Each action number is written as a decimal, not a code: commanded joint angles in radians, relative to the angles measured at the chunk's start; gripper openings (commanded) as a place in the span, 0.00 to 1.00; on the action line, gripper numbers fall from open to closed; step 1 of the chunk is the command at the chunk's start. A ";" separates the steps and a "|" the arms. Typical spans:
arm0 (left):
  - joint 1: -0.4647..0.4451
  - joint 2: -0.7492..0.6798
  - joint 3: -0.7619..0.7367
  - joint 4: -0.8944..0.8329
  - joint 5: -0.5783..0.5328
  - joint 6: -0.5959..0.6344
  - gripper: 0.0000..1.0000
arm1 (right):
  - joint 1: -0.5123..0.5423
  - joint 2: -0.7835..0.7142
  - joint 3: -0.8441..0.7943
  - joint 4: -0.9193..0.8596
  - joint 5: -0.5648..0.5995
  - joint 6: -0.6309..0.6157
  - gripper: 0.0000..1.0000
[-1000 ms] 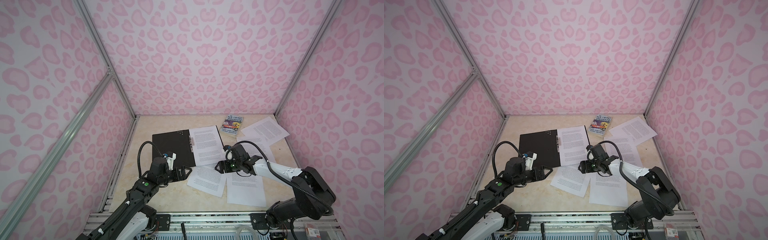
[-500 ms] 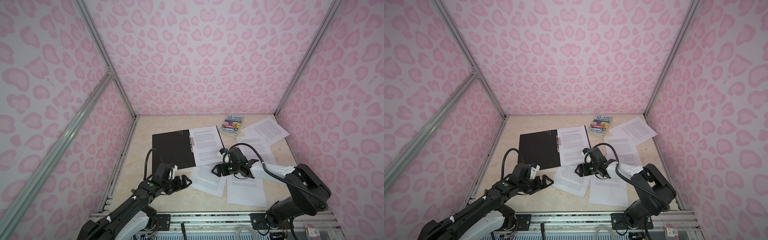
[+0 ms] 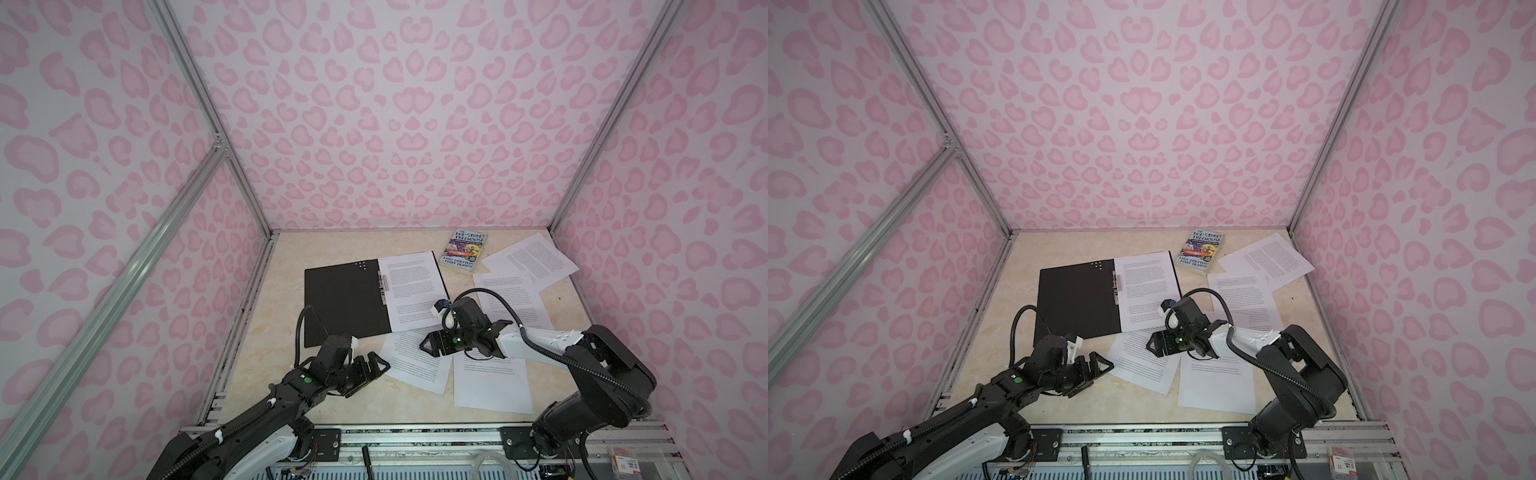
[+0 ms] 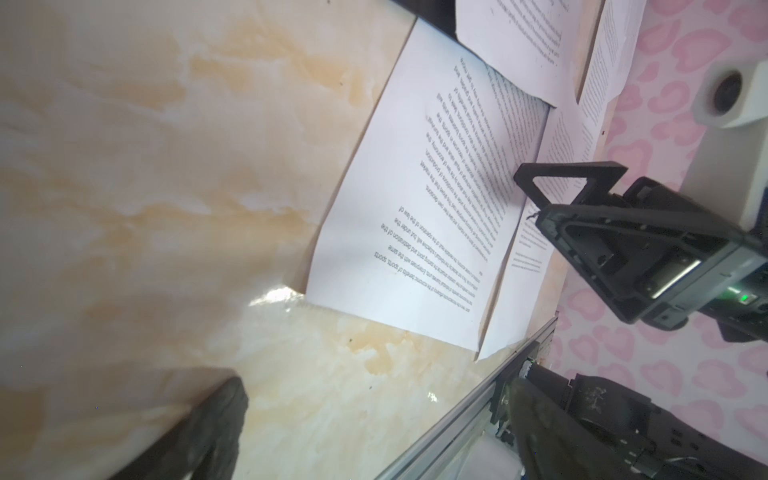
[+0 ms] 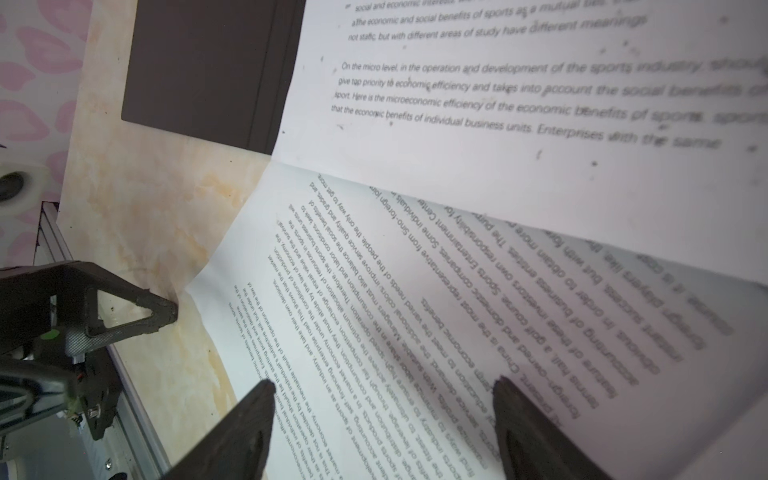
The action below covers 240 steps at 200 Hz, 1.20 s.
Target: Put the files into the folder
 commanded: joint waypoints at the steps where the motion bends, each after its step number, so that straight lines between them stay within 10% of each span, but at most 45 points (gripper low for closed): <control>1: -0.012 -0.003 -0.016 0.006 -0.092 -0.108 1.00 | 0.000 0.012 0.005 0.014 0.001 0.004 0.82; 240: -0.083 0.145 -0.068 0.392 -0.179 -0.238 0.96 | 0.034 0.069 0.039 0.002 -0.013 0.002 0.82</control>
